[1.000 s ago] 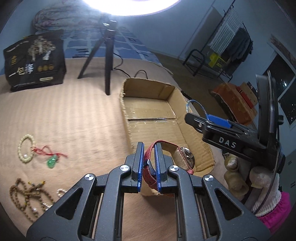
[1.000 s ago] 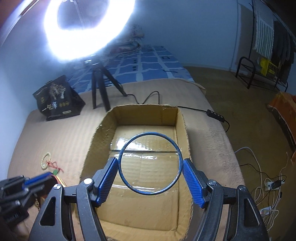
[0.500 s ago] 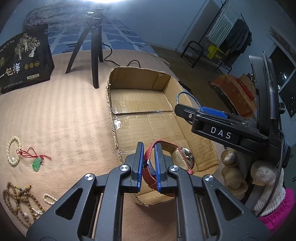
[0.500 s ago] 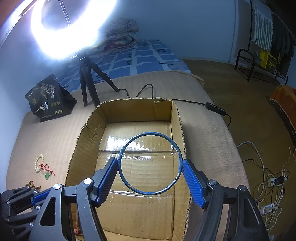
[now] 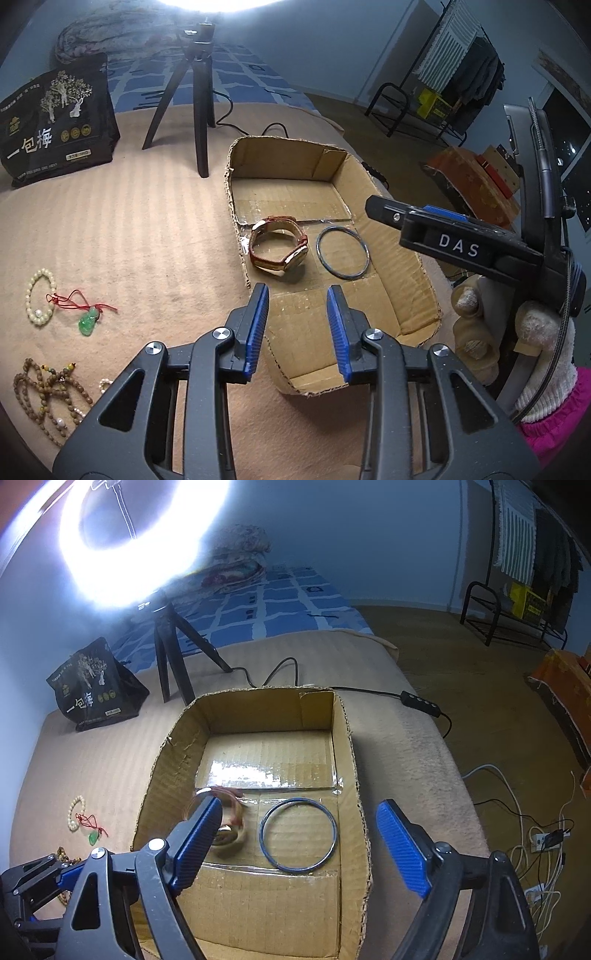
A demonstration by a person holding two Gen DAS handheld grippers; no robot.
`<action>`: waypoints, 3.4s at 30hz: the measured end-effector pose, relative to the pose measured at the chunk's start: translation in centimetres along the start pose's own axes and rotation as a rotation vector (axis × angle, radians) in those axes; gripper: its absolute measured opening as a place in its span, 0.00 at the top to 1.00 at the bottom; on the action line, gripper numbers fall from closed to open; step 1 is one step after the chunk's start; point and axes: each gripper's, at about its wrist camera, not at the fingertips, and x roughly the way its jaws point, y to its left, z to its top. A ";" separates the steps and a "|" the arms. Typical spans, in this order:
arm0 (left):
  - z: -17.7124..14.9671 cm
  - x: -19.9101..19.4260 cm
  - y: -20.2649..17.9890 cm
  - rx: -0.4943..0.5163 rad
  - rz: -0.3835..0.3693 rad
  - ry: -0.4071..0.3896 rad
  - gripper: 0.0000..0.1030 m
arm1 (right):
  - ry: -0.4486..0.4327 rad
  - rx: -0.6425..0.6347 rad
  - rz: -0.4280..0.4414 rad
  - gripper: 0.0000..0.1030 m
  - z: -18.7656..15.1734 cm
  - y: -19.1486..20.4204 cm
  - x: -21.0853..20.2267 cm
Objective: Organize jewelry
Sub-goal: 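Open left tool to drop the watch while right tool drops the bangle into the box, then move both tools back from the box to the remaining jewelry, then close left tool on the brown bead mala while right tool grasps the pearl necklace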
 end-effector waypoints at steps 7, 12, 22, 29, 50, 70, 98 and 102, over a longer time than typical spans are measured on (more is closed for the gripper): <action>-0.4 -1.3 0.0 0.006 0.010 -0.011 0.69 | -0.017 0.006 0.005 0.15 -0.1 0.3 -1.2; -0.7 -2.7 0.2 0.015 0.024 -0.028 0.69 | -0.037 -0.002 0.006 0.15 -0.2 0.9 -2.5; -2.2 -6.1 3.3 -0.011 0.107 -0.061 0.69 | -0.076 -0.021 0.049 0.15 -1.2 2.9 -5.8; -4.2 -9.0 7.7 -0.090 0.136 -0.074 0.69 | -0.091 -0.039 0.098 0.10 -2.4 5.4 -7.4; -10.7 -13.9 20.7 -0.347 0.198 -0.028 0.57 | -0.009 -0.181 0.244 0.09 -7.0 14.5 -6.6; -11.2 -10.0 25.3 -0.529 0.119 0.049 0.39 | 0.228 -0.255 0.319 0.28 -10.4 19.1 -0.6; -9.6 -5.1 22.1 -0.319 0.280 0.080 0.52 | 0.292 -0.361 0.266 0.44 -11.1 22.6 4.7; -9.6 -5.1 22.1 -0.304 0.289 0.069 0.66 | 0.284 -0.389 0.262 0.43 -11.2 23.2 4.6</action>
